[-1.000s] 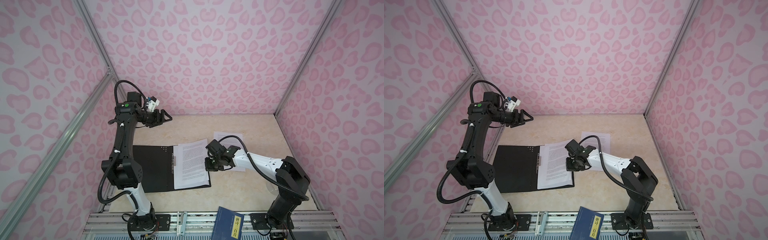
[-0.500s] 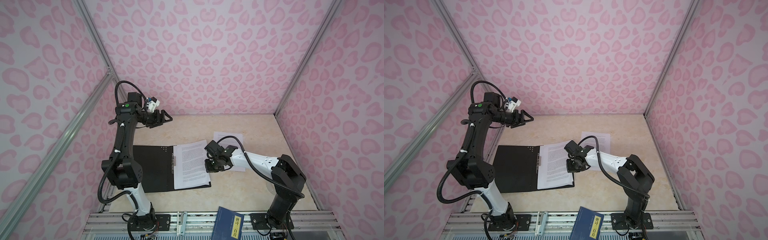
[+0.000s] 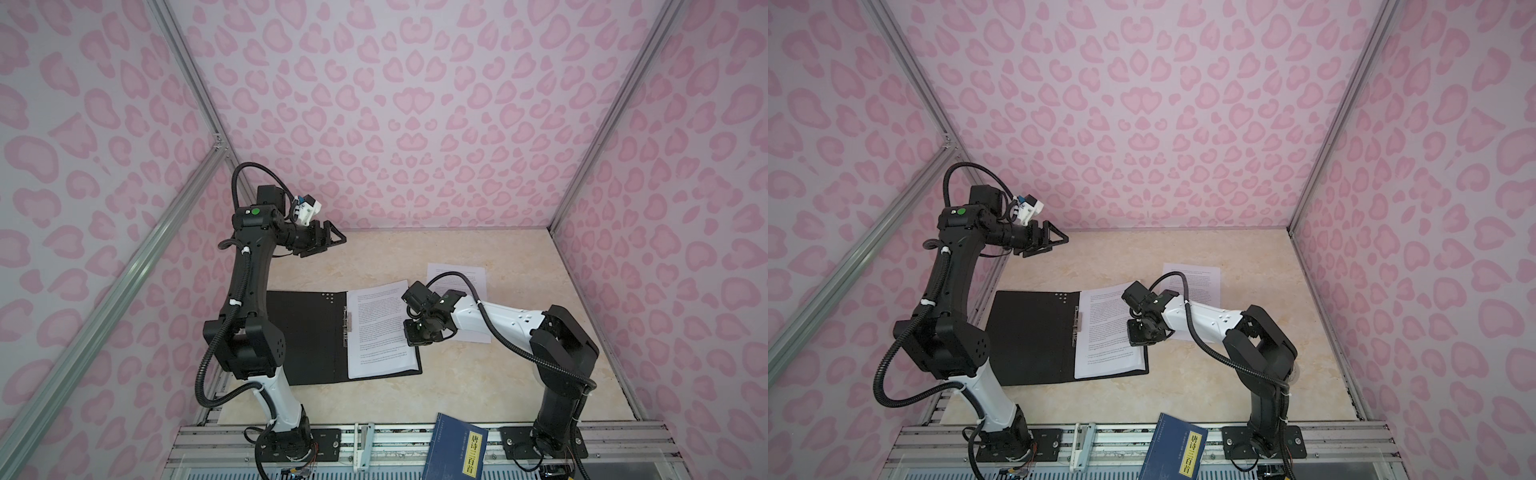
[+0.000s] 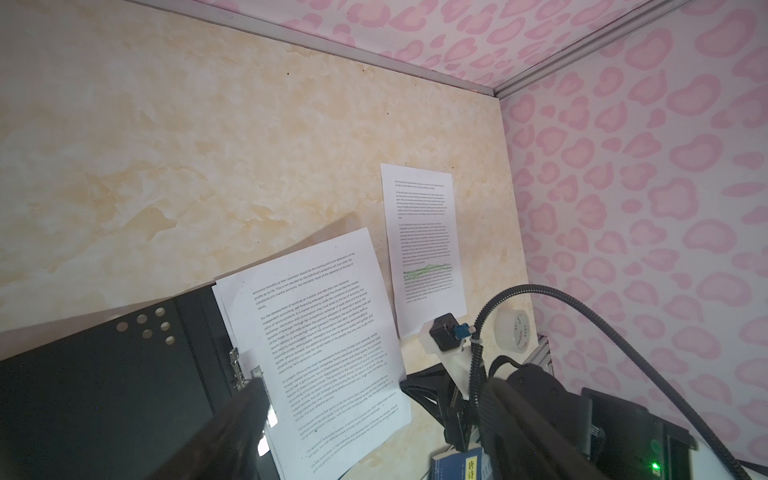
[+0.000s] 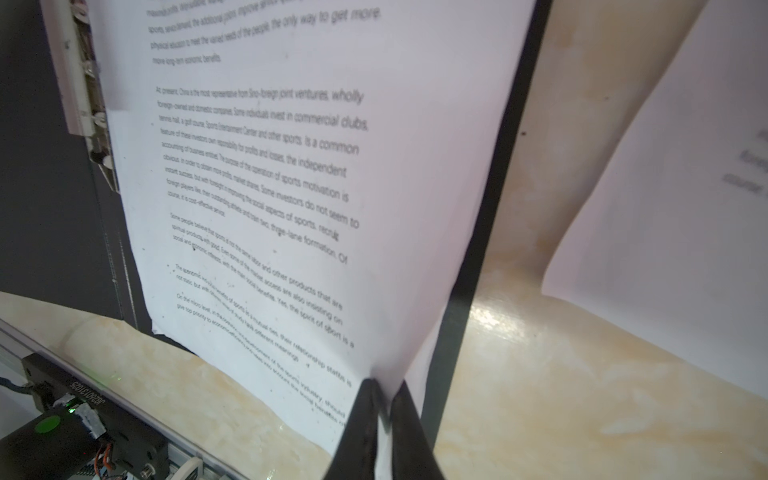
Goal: Put the files into the folder
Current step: 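Lower the held sheet onto the folder's stack with the right gripper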
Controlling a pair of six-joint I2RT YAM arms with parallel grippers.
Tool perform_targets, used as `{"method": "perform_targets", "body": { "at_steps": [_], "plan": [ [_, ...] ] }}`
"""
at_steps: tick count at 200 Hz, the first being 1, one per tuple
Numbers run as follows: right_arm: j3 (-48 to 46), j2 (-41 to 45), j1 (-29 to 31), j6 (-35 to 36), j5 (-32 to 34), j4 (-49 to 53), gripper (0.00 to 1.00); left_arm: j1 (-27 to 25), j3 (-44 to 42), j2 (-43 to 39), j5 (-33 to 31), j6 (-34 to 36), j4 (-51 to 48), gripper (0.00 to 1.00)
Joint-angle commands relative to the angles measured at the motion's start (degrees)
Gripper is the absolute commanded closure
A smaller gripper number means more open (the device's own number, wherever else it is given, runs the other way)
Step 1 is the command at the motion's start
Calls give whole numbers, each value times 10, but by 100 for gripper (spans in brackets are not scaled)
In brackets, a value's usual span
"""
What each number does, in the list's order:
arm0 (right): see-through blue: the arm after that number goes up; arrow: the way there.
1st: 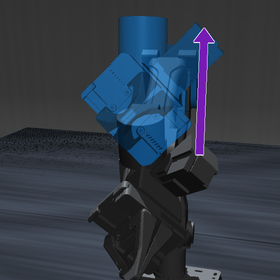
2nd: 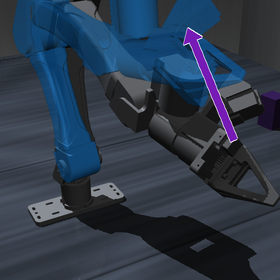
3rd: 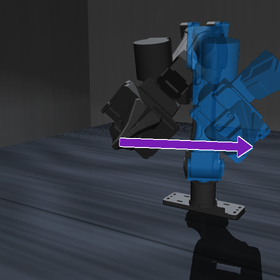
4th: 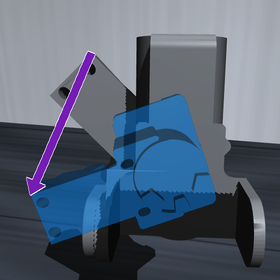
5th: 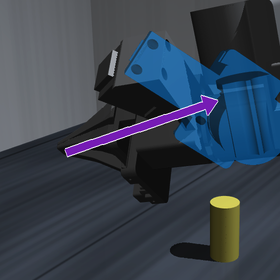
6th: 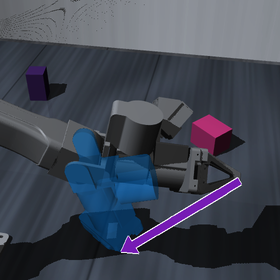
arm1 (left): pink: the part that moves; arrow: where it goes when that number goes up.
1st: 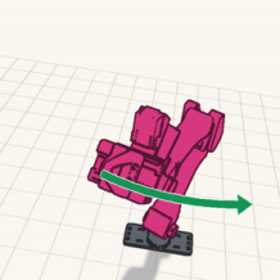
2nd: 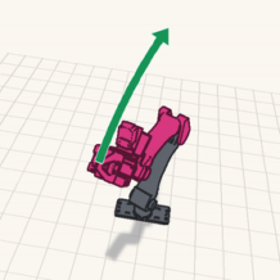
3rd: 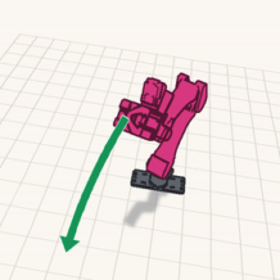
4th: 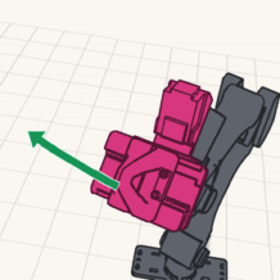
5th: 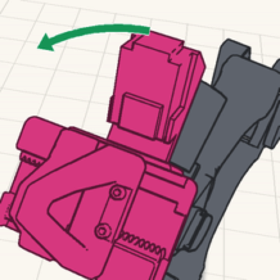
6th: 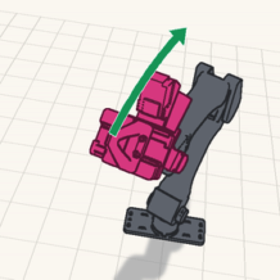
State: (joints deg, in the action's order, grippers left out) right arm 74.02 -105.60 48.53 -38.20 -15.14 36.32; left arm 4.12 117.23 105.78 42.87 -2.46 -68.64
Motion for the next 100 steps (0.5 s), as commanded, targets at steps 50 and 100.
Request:
{"method": "perform_targets", "body": {
  "at_steps": [50,100],
  "plan": [
    [10,-13,7,14,17,32,75,-1,0,1,19,2,7,16],
    [14,-14,9,11,35,47,71,-4,-2,2,27,6,7,16]
  ]
}}
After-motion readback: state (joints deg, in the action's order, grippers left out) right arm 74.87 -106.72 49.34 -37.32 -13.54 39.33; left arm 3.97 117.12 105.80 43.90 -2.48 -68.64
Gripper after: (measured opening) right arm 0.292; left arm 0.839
